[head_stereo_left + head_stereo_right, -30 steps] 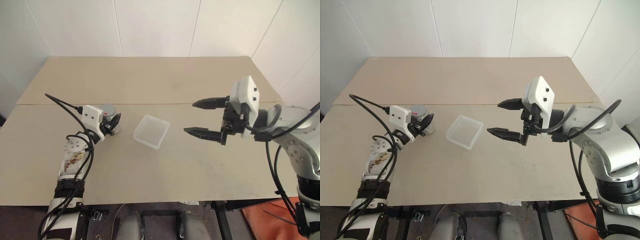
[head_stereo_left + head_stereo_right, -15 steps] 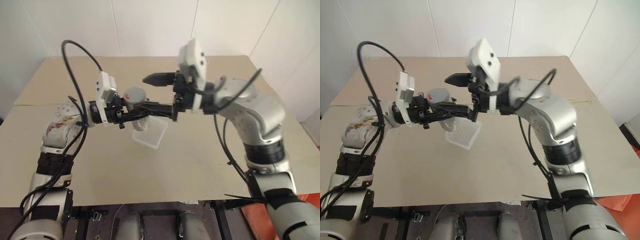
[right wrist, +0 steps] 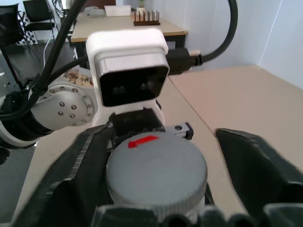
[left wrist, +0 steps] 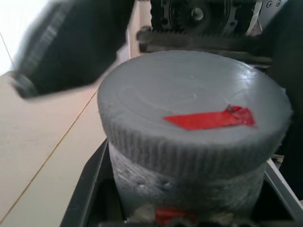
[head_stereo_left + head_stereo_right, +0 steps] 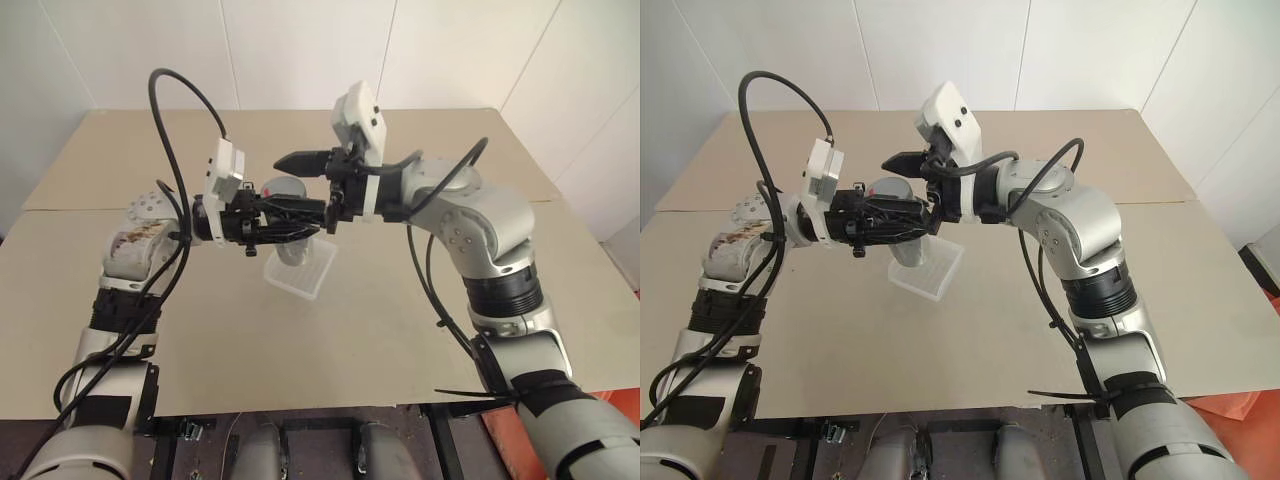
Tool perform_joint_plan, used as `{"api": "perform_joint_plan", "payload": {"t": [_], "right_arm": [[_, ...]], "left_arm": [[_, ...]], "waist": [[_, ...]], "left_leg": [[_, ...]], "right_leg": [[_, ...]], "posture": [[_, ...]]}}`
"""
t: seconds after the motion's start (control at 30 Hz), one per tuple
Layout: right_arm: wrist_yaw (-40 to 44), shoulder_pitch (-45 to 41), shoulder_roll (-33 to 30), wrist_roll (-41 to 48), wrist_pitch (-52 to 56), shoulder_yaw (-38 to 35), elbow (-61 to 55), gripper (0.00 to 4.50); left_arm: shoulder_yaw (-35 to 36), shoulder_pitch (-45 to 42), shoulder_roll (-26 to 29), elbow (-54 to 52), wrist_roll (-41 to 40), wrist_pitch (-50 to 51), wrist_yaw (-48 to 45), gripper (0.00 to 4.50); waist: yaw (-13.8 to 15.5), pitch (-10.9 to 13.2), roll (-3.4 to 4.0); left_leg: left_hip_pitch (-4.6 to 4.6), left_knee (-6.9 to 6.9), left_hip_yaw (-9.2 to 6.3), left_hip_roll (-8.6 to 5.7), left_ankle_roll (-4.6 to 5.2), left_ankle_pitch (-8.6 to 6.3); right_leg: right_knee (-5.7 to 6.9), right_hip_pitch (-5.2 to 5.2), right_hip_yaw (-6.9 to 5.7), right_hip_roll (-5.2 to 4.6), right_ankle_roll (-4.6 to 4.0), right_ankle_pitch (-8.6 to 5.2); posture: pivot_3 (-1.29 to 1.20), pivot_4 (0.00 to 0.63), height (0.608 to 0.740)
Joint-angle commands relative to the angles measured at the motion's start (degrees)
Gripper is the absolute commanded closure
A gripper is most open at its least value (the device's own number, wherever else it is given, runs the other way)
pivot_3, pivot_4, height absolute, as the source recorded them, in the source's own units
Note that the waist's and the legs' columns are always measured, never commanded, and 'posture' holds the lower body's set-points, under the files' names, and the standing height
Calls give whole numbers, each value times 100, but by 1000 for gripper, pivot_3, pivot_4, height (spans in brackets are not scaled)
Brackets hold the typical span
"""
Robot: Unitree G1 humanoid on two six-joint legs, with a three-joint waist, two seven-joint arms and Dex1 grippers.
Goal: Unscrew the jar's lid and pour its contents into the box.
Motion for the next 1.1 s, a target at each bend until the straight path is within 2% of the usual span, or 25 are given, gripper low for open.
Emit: {"api": "perform_joint_plan", "payload": {"t": [0.03, 0.07, 0.23, 0.3, 0.4, 0.47, 0.53, 0.63, 0.73, 0.77, 0.9, 1.0, 1.1], "right_arm": [[136, -169, -23, -8, -17, -96, -5, 1636], [182, -176, -30, -8, -22, -95, 19, 1761], [578, -321, 21, 24, -148, -120, 476, 1761], [1310, -437, 64, 228, -386, -183, 904, 1761], [3115, -646, 19, 592, -848, -229, 1621, 1761], [4189, -912, 21, 629, -1204, -61, 2163, 1761], [4627, -1116, 9, 604, -1511, 145, 2546, 1761], [4425, -1352, 269, 87, -2033, 91, 3223, 1761], [3875, -1220, 206, -2, -2068, -147, 3108, 1761], [3674, -1123, 108, 10, -1947, -247, 2943, 1015], [2751, -479, -323, 56, -1545, -684, 1782, 33], [2165, -1, -596, 273, -1026, -915, 711, 33], [1437, 143, -468, 210, -639, -813, -47, 33]], "left_arm": [[101, -196, 38, -47, -13, -140, -112, 2475], [104, -222, 41, -24, 11, -168, -98, 2475], [116, -400, 103, 43, -37, -157, -409, 2475], [161, -493, 144, -20, -273, -76, -797, 2475], [118, -566, 339, -281, -816, 136, -1554, 2475], [-132, -532, 656, -598, -1300, 202, -1671, 2475], [-298, -519, 837, -745, -1520, 191, -1682, 2475], [-238, -549, 725, -537, -1177, 29, -1681, 2475], [-141, -537, 677, -295, -1005, 44, -1534, 2475], [-116, -508, 678, -184, -930, 16, -1482, 2475], [-3, -279, 651, 100, -596, -261, -1229, 2475], [90, -161, 578, 341, -345, -470, -993, 2475], [126, -193, 417, 555, -192, -533, -808, 2475]], "waist": [[0, 0, 0], [0, 0, 0], [-1, 0, 0], [-1, 0, 0], [-3, 1, 2], [-8, 2, 3], [-25, 3, 4], [-29, 3, 4], [-11, 3, 4], [7, 3, 4], [86, 3, 4], [100, 3, 4], [30, 3, 4]], "left_leg": [[0, 0, -1, 0, 0, 0], [0, 0, -1, 0, 0, 0], [-1, 0, -1, 0, 1, 0], [-2, 1, -1, 0, 1, 0], [-5, 0, -1, 0, 1, -1], [-7, 0, -3, 1, 3, -2], [-7, -1, -6, 1, 5, -3], [-2, 0, -9, 2, 3, -2], [0, 1, -8, 2, -1, 0], [-2, 1, -8, 1, -2, 1], [-19, 15, -13, -3, -11, 6], [-26, 15, -8, -6, -37, 22], [-26, 9, -7, -2, -45, 26]], "right_leg": [[0, 0, 0, 0, 0, 0], [0, 0, 0, 0, 0, 0], [-1, 0, -1, 0, 0, 0], [-1, 0, -1, 1, 0, 0], [-7, 0, -2, 3, 1, 0], [-11, 0, -3, 3, 1, 1], [-12, -1, -1, 3, 2, 1], [-3, 0, -1, 4, 2, 0], [7, -1, -2, 4, 2, 0], [6, -2, -2, 3, 2, 0], [-4, -2, -14, -6, 4, -1], [-10, -9, -10, -9, 5, 0], [-3, -19, -7, -3, 5, 0]], "posture": [[0, 150, 740], [0, 150, 740], [0, 150, 740], [0, 150, 740], [0, 150, 740], [0, 150, 740], [0, 150, 740], [0, 150, 740], [0, 150, 740], [0, 150, 740], [0, 150, 740], [0, 150, 740], [0, 150, 740]]}}
